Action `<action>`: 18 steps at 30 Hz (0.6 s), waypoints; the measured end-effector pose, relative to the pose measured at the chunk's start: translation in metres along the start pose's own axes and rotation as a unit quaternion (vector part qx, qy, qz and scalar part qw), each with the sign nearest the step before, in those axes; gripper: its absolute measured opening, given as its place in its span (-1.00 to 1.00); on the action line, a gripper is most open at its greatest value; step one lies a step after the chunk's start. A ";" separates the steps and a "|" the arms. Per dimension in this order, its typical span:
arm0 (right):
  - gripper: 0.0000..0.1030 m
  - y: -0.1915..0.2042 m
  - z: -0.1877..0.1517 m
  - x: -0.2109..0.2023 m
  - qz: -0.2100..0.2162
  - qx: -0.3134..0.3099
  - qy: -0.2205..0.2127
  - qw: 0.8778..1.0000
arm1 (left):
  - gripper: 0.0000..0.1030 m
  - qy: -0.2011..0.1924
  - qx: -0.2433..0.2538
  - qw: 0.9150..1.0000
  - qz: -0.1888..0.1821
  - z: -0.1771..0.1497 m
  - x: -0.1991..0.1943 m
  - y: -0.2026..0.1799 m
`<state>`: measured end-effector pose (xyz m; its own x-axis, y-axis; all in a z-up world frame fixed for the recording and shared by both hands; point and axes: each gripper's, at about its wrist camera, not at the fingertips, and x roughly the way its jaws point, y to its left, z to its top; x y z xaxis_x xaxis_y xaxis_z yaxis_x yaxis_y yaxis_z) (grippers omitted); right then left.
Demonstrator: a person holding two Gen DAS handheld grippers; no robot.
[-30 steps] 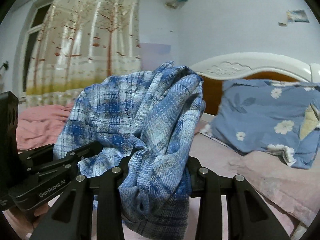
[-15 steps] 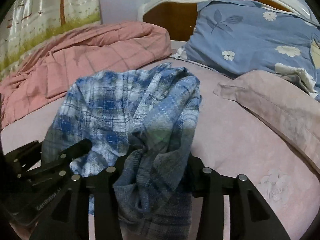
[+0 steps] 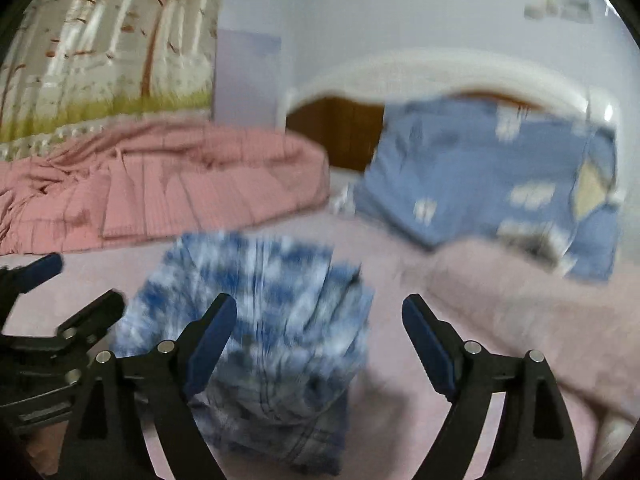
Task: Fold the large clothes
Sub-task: 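Lower the folded shirt onto the bed and open both grippers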
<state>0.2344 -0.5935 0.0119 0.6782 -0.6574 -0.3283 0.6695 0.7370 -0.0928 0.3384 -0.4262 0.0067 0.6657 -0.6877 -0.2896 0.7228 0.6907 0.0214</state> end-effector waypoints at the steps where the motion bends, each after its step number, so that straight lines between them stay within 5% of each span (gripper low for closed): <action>1: 0.77 -0.002 0.004 -0.009 -0.001 0.001 -0.017 1.000 | 0.99 -0.017 0.002 1.000 0.011 0.000 -0.016 0.002; 4: 0.94 -0.009 0.007 -0.042 -0.002 0.022 -0.061 0.998 | 0.99 -0.067 0.017 0.995 0.069 -0.003 -0.058 0.008; 10: 1.00 -0.007 -0.009 -0.111 0.059 0.027 -0.089 0.994 | 0.99 -0.091 -0.005 0.992 0.084 -0.012 -0.134 0.036; 14: 1.00 -0.003 -0.038 -0.147 0.087 0.035 -0.100 0.991 | 0.99 -0.097 -0.009 0.989 0.110 -0.028 -0.152 0.043; 18: 1.00 0.020 -0.055 -0.146 0.062 -0.011 -0.098 0.993 | 0.99 -0.069 0.002 0.989 0.134 -0.056 -0.144 0.038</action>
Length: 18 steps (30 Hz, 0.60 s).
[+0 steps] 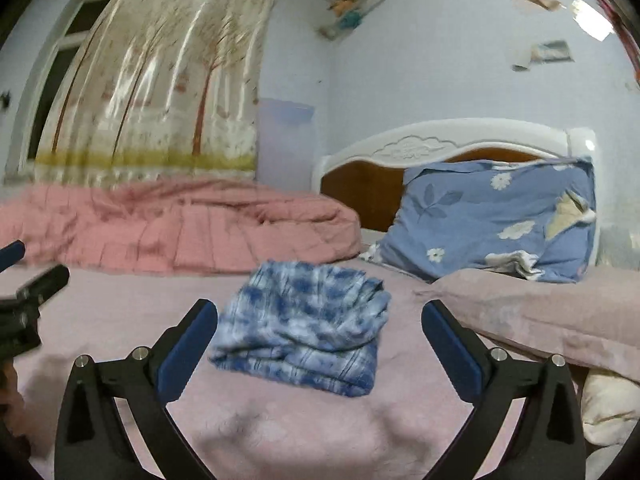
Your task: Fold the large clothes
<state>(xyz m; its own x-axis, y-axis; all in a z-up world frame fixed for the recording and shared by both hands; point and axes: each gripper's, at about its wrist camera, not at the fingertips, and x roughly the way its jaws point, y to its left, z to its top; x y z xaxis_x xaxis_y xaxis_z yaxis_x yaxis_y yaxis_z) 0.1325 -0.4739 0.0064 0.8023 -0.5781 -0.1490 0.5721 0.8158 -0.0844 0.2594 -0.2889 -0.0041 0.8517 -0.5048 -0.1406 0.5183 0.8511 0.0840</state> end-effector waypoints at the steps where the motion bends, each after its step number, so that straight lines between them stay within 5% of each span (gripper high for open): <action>1: 1.00 0.003 -0.002 0.001 0.003 -0.006 0.002 1.000 | 0.99 0.004 0.006 1.000 0.002 0.001 0.002 -0.003; 8: 1.00 0.003 -0.006 0.004 0.003 -0.007 0.009 1.000 | 1.00 -0.034 0.011 0.999 0.025 -0.002 -0.013 -0.006; 18: 1.00 -0.004 -0.009 0.009 0.013 0.011 0.020 1.000 | 1.00 -0.036 -0.011 0.999 0.027 0.001 -0.013 0.004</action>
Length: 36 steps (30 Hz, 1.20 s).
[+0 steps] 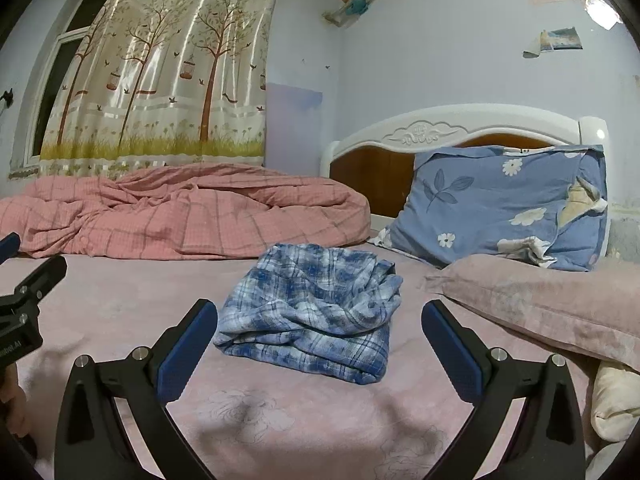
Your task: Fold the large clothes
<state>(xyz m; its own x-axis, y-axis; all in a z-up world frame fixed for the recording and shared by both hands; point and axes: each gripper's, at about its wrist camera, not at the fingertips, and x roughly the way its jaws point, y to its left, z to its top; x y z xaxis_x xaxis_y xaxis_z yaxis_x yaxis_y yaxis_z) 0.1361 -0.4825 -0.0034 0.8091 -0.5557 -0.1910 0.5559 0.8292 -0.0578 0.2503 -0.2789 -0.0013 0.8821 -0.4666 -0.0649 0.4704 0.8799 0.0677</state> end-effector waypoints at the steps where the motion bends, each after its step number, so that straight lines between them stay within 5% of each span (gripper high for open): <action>1: 1.00 0.000 0.000 0.000 0.000 0.000 0.000 1.000 | 1.00 0.000 0.000 1.000 0.000 0.000 0.000 0.000; 36: 1.00 0.002 0.000 -0.003 -0.001 -0.002 0.002 1.000 | 1.00 0.005 -0.010 1.000 0.010 0.001 -0.004 0.007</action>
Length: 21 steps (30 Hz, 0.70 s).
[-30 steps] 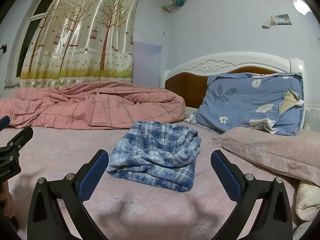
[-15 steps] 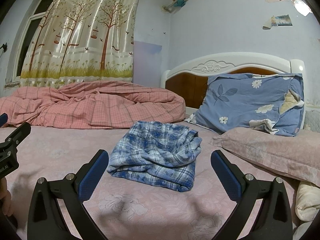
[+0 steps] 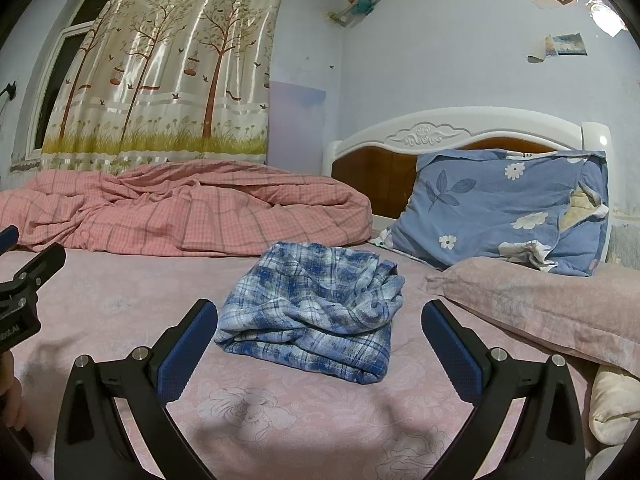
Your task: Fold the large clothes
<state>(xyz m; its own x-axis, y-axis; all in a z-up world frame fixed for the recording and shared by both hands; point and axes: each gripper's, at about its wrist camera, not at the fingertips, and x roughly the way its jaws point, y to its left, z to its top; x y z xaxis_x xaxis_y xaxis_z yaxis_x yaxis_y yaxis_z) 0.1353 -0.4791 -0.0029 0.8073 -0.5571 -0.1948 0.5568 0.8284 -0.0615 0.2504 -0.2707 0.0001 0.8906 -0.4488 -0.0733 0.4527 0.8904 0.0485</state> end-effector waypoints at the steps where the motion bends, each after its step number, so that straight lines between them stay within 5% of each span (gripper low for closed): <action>1: 1.00 0.000 0.000 0.000 0.000 0.000 0.000 1.000 | 1.00 -0.001 0.001 1.000 0.000 0.000 -0.001 -0.001; 21: 1.00 -0.003 -0.001 0.005 0.005 -0.002 0.001 1.000 | 1.00 -0.014 0.016 1.000 -0.001 0.001 0.000 -0.006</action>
<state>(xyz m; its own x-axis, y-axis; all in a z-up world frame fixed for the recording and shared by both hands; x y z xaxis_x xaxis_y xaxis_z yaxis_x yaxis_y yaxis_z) 0.1374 -0.4838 -0.0046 0.8127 -0.5481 -0.1976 0.5476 0.8344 -0.0624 0.2475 -0.2761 0.0012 0.8900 -0.4537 -0.0460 0.4560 0.8863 0.0811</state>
